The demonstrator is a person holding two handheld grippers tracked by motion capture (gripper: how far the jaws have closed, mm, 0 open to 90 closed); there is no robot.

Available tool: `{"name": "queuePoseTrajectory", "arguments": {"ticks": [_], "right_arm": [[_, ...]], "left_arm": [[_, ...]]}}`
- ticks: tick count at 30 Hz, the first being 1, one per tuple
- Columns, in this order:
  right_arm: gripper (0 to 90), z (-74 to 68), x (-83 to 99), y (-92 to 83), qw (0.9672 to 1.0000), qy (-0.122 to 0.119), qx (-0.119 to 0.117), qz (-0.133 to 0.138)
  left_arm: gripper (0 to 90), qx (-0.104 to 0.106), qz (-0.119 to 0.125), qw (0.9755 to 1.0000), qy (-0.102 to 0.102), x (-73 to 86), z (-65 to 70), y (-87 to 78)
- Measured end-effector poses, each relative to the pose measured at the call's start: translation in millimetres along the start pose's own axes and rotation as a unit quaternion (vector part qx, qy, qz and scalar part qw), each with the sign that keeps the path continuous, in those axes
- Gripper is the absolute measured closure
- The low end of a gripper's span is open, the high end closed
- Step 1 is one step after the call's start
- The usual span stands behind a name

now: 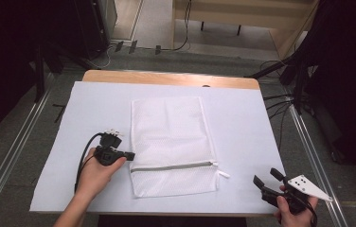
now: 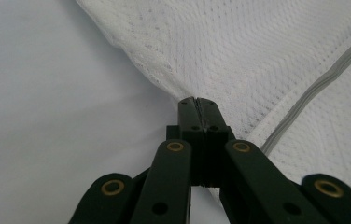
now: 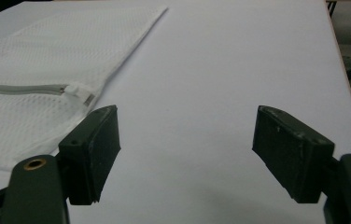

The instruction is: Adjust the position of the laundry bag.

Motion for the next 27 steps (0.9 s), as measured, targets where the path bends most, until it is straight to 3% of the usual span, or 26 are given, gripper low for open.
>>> {"name": "queuePoseTrajectory", "arguments": {"ticks": [1,2,4,6,8,9,14,16,18,20,21,22,23,24,25,27], "right_arm": [[24.1,-1.3,0.3,0.0,1.0000,-0.001,-0.001,-0.002],[24.1,-1.3,0.3,0.0,1.0000,-0.001,-0.001,-0.002],[24.3,-4.7,1.3,0.3,1.0000,-0.004,-0.003,-0.002],[24.5,-5.8,2.3,1.1,1.0000,-0.005,-0.004,-0.005],[24.6,-6.8,3.2,2.5,0.9999,-0.006,-0.003,-0.008],[24.6,-7.4,3.6,3.2,0.9999,-0.006,-0.003,-0.009],[25.1,-15.1,6.1,6.4,0.9997,-0.007,-0.015,-0.017],[25.0,-21.7,6.2,7.9,0.9992,0.002,-0.031,-0.024],[25.1,-31.4,4.7,8.0,0.9977,0.021,-0.059,-0.026],[25.6,-42.8,4.7,10.5,0.9971,0.021,-0.065,-0.034],[26.4,-48.7,5.3,12.8,0.9971,0.020,-0.062,-0.037],[26.4,-48.7,5.3,12.8,0.9971,0.020,-0.062,-0.037],[29.7,-62.4,8.2,19.0,0.9965,0.023,-0.062,-0.052],[29.7,-62.4,8.2,19.0,0.9965,0.023,-0.062,-0.052],[39.2,-73.9,12.9,26.4,0.9952,0.019,-0.064,-0.071],[49.4,-84.6,17.0,32.7,0.9937,0.008,-0.077,-0.081]], "left_arm": [[90.0,0.026,0.002,0.9996,-0.006,9.3,-1.1,-8.4],[90.0,0.026,0.002,0.9996,-0.006,9.3,-1.1,-8.4],[90.0,0.014,0.023,0.9993,-0.027,21.5,-7.4,-16.9],[90.0,-0.012,0.020,0.9988,-0.043,27.3,-20.1,-15.2],[90.0,-0.008,0.037,0.9971,-0.066,30.1,-30.1,-13.7],[90.0,-0.005,0.041,0.9969,-0.068,30.7,-32.0,-11.9],[87.9,-0.005,0.048,0.9973,-0.056,27.3,-28.6,-7.9],[73.3,-0.009,0.052,0.9971,-0.054,26.9,-29.0,-9.1],[64.5,-0.020,0.067,0.9966,-0.043,26.4,-28.1,-12.9],[55.5,-0.029,0.073,0.9960,-0.041,26.0,-27.6,-14.5],[52.5,-0.043,0.091,0.9940,-0.043,24.3,-25.8,-19.4],[51.4,-0.043,0.091,0.9940,-0.043,24.3,-25.8,-19.4],[50.3,-0.053,0.109,0.9919,-0.037,21.9,-23.1,-24.7],[48.9,-0.053,0.109,0.9919,-0.037,21.9,-23.1,-24.7],[47.4,-0.060,0.126,0.9896,-0.035,18.7,-18.7,-29.1],[46.4,-0.066,0.144,0.9868,-0.034,15.6,-13.6,-31.7]]}}
Point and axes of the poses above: each handheld gripper's, and its own axes: y roughly forward along the jaws, x roughly out of its underside, z roughly to its right, the point moved 5 cm from there along y, roughly forward along the jaws, and after that the axes turned 14 degrees about y, right-handed, at the moved point
